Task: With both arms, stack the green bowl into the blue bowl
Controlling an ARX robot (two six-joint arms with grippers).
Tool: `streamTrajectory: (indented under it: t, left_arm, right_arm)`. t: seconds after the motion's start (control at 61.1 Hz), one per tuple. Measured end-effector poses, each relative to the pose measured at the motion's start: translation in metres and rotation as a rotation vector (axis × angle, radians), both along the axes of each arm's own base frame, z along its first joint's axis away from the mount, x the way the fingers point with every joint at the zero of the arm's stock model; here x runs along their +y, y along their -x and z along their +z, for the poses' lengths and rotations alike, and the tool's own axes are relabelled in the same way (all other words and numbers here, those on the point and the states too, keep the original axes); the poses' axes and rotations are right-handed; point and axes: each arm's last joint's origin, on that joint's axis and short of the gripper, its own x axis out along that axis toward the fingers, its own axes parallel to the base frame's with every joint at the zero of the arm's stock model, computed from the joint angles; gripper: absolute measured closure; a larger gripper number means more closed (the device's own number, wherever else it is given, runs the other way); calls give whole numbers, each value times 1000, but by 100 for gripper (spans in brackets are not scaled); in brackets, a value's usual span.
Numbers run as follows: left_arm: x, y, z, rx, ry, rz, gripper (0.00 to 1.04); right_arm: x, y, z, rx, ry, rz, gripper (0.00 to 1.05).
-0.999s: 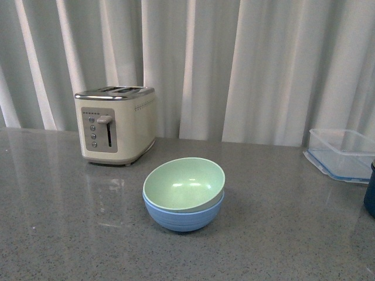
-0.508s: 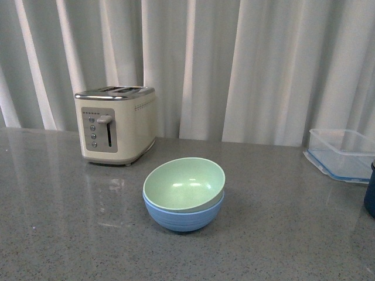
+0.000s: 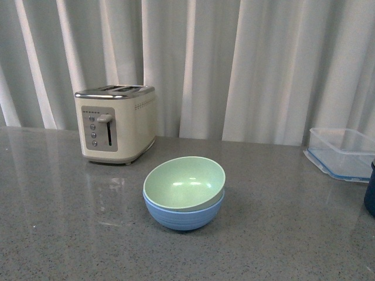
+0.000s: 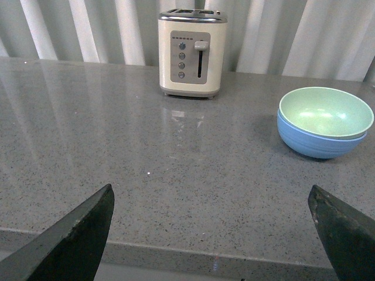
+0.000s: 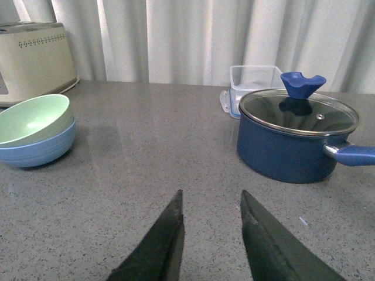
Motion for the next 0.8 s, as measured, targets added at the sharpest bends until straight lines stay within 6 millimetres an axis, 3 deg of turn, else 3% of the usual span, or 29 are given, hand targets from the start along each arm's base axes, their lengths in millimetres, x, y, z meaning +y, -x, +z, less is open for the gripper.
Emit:
streamTrajectory:
  t: [0.311, 0.803]
  left_arm:
    - [0, 0, 0, 0, 0, 0, 7]
    - [0, 0, 0, 0, 0, 0, 7]
  right_arm:
    - [0, 0, 0, 0, 0, 0, 8]
    - [0, 0, 0, 0, 0, 0, 10]
